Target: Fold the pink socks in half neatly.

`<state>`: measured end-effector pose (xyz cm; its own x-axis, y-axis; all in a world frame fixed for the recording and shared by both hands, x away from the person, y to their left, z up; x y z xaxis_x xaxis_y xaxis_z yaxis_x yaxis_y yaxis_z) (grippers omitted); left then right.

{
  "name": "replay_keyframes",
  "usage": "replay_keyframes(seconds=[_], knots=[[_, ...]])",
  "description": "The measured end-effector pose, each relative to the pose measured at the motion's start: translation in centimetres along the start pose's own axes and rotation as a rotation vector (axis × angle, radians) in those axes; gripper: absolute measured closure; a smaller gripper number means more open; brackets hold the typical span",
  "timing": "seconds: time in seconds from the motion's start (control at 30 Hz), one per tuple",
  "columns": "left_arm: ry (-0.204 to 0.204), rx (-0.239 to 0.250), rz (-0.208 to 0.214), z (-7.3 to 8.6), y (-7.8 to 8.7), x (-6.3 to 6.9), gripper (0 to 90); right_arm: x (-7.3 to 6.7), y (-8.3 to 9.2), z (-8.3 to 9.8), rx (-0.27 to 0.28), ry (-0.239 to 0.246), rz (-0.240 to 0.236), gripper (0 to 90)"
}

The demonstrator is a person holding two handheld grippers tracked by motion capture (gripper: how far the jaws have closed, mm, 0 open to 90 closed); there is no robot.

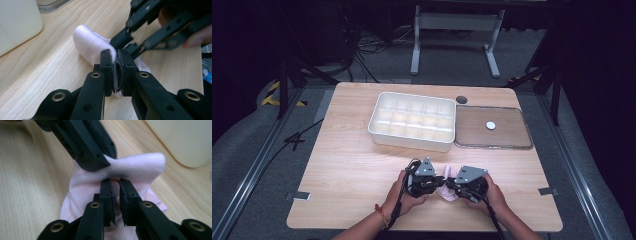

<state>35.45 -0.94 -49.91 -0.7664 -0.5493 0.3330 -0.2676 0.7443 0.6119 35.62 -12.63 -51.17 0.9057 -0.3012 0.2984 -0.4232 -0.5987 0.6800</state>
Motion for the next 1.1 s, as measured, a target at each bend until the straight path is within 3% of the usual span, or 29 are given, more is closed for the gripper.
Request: replay_keyframes(seconds=[0.13,0.2,0.4,0.6,0.8,0.93,1.1], knots=[[0.001,0.004,-0.001,0.0,0.1,-0.1,83.7,0.9,1.8,0.5,0.014,-0.03,0.022,77.7],[-0.005,0.007,-0.004,-0.1,0.1,0.0,83.6,1.2,2.3,1.2,-0.007,-0.049,0.025,77.1],[-0.033,0.003,0.008,-0.1,-0.2,0.7,83.2,0.8,1.3,2.5,-0.082,-0.039,0.016,72.7],[-0.073,-0.022,0.018,0.1,-1.2,1.8,82.5,0.9,1.0,2.6,-0.065,-0.057,0.012,73.5],[-0.077,-0.03,0.024,0.2,-1.9,2.1,82.4,0.9,0.6,2.5,-0.037,-0.069,0.015,74.2],[-0.085,-0.042,0.022,0.4,-2.0,2.0,82.6,1.1,0.7,2.4,-0.055,-0.043,0.026,68.7],[-0.084,-0.041,0.028,0.3,-1.9,1.8,82.8,1.8,2.0,2.6,-0.038,-0.072,0.027,77.1]])
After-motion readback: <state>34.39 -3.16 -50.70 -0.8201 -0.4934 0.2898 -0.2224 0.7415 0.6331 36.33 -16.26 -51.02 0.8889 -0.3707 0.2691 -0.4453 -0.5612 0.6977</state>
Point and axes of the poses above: each handheld gripper's, and its own axes: y roughly backward along the jaws, z roughly out of its underside, x roughly to its right, the point moved 7 cm from there along -y, roughly forward along the jaws, and after that the axes turned 15 degrees about y, right-handed, at the moved point
